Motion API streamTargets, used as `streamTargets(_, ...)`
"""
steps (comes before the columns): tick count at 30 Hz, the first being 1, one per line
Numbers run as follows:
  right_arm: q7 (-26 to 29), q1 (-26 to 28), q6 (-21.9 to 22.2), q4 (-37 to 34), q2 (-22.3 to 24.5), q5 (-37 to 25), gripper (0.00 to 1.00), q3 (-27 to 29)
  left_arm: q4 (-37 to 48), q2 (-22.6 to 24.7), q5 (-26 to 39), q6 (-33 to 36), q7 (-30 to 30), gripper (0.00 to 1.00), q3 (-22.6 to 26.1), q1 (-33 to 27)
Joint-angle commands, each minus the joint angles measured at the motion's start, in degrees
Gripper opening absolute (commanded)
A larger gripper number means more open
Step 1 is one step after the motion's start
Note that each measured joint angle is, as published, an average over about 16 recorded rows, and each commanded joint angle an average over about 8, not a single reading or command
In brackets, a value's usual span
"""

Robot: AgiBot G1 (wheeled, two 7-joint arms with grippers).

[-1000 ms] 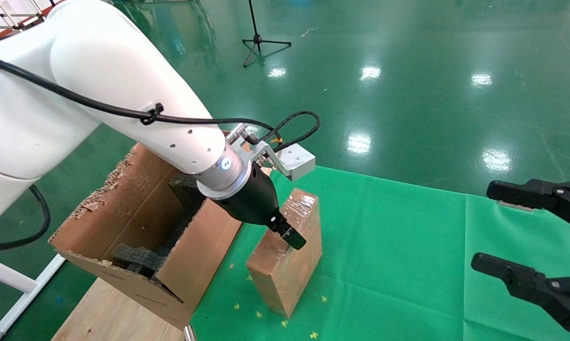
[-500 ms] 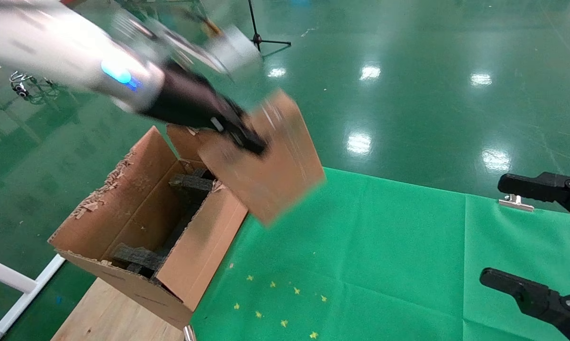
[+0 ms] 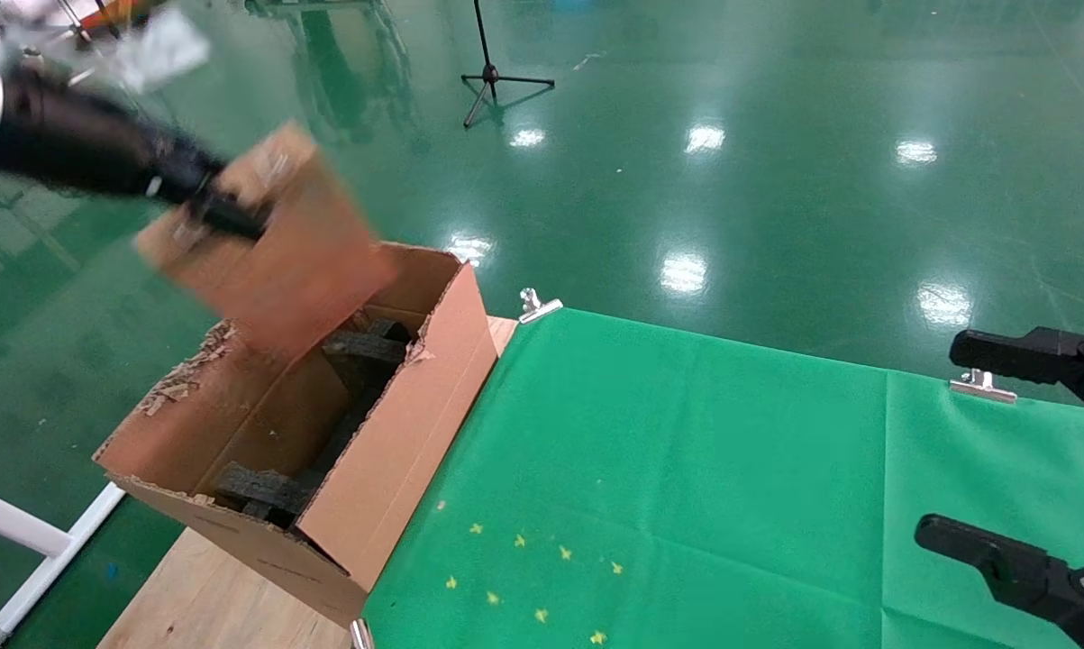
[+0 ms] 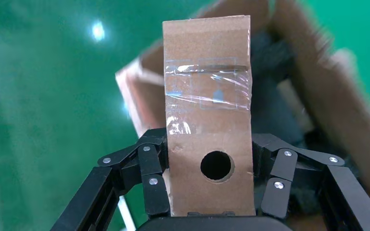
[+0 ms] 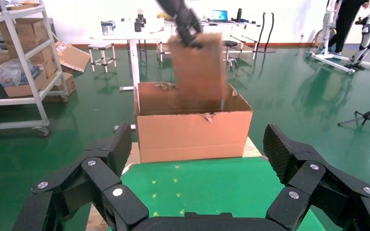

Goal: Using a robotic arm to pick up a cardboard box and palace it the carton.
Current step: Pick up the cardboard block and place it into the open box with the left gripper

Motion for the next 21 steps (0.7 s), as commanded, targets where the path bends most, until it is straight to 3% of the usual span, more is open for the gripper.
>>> streamTargets(1,0.00,0.00,0.00,0.00,0.00,0.00,1.00,0.00,2.80,-0.59,1.56,-0.21,2.43,0.00,1.04,1.03)
streamTargets(9,0.00,0.00,0.00,0.00,0.00,0.00,1.00,0.00,13.88,1.19,4.81,-6.33,3.11,0.00,2.93,5.75)
streamTargets(21,0.00,0.00,0.00,0.00,0.00,0.00,1.00,0.00,33.49,7.72,2.88,-15.44,2.73,0.00,2.01,10.41)
